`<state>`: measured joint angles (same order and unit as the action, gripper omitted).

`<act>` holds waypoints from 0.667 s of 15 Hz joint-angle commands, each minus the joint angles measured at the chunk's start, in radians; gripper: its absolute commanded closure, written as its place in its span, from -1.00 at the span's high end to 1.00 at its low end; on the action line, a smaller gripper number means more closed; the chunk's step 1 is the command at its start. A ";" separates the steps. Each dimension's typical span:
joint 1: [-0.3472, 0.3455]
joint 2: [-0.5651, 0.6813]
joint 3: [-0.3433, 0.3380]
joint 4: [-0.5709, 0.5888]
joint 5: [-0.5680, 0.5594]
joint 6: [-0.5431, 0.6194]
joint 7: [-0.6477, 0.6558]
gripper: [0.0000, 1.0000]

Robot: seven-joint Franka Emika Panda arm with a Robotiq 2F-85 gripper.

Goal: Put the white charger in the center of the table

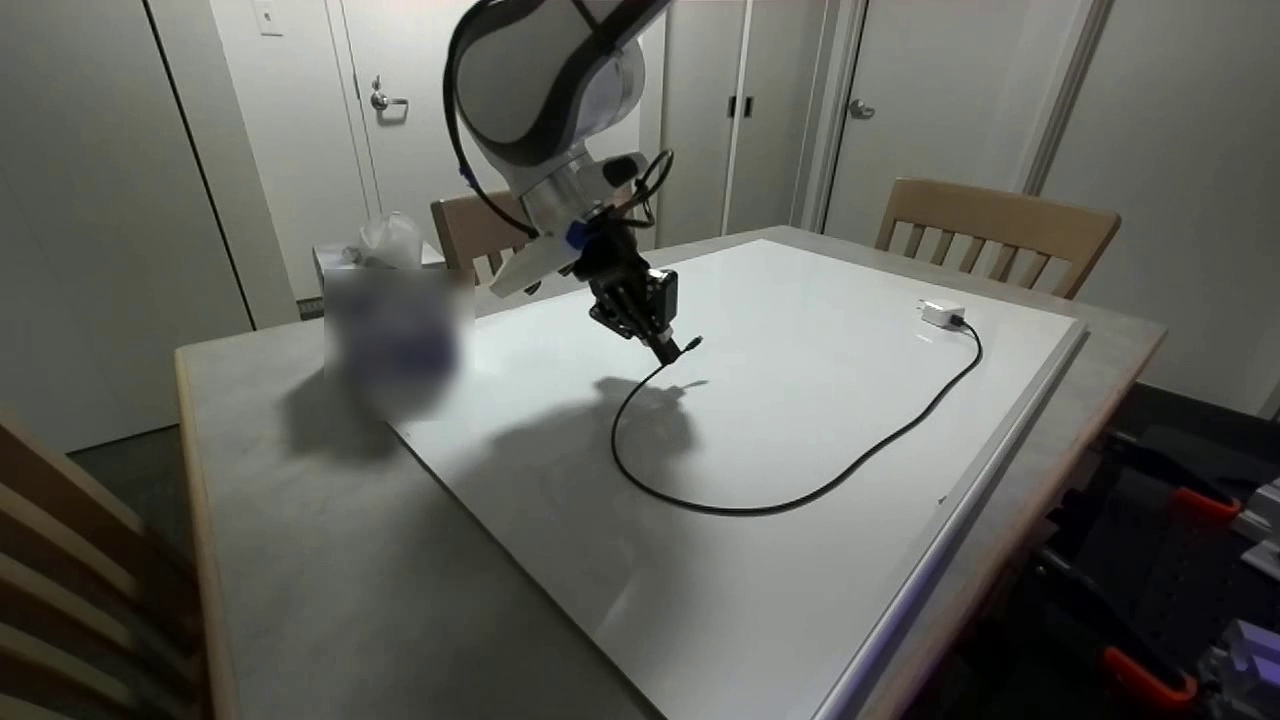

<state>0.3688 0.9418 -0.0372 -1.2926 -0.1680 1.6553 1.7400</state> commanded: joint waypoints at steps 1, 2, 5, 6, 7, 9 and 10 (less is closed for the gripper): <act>-0.040 -0.121 -0.032 -0.203 0.029 0.073 0.131 -0.98; -0.053 -0.145 -0.037 -0.249 0.038 0.084 0.172 -0.98; -0.064 -0.090 -0.028 -0.173 0.013 0.036 0.190 -0.94; -0.071 -0.104 -0.028 -0.199 0.015 0.041 0.205 -0.94; -0.073 -0.114 -0.027 -0.213 0.015 0.043 0.212 -0.94; -0.070 -0.124 -0.026 -0.225 0.015 0.045 0.220 -0.94; -0.069 -0.114 -0.030 -0.211 0.023 0.040 0.241 -0.98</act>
<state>0.3111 0.8155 -0.0767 -1.5232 -0.1452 1.7042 1.9559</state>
